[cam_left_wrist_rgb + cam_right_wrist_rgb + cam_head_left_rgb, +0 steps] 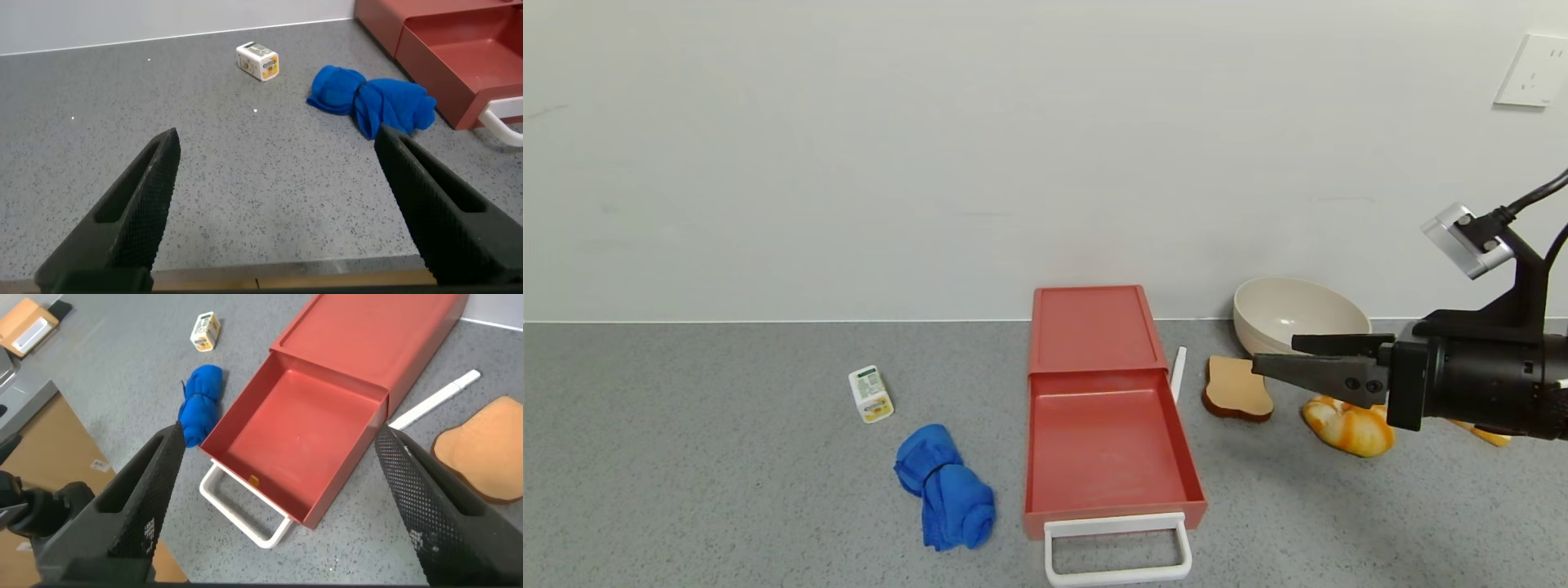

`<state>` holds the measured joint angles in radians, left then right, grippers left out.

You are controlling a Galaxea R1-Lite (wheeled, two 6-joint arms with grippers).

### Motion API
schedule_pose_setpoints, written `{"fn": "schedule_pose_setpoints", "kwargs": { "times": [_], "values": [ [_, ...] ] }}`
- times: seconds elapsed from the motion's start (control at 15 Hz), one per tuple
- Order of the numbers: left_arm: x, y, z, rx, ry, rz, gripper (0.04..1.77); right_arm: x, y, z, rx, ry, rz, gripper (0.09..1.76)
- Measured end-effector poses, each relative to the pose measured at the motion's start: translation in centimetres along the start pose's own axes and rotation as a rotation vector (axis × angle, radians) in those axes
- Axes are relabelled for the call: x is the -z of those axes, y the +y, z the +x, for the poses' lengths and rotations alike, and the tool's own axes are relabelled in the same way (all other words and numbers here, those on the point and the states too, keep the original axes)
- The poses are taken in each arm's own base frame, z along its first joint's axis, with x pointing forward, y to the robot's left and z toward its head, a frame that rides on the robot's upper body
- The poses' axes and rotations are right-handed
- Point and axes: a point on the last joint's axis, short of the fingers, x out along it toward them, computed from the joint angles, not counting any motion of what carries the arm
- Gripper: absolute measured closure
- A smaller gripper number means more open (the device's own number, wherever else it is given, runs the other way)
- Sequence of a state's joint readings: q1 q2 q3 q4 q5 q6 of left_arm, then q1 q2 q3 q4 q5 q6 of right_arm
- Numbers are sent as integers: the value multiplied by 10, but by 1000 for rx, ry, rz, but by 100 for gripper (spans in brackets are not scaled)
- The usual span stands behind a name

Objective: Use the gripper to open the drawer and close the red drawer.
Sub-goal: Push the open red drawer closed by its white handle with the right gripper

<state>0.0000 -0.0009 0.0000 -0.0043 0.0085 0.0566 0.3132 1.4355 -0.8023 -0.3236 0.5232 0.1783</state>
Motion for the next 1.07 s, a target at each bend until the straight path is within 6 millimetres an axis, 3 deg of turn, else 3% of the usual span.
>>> {"fn": "schedule_pose_setpoints", "kwargs": {
  "times": [0.4,0.67,1.07],
  "values": [
    [0,0,0,0,1,0,9,3,11,7,144,125,88,14],
    [0,0,0,0,0,0,9,2,45,22,272,266,182,14],
    [0,0,0,0,0,0,9,19,85,62,380,476,278,14]
  ]
}}
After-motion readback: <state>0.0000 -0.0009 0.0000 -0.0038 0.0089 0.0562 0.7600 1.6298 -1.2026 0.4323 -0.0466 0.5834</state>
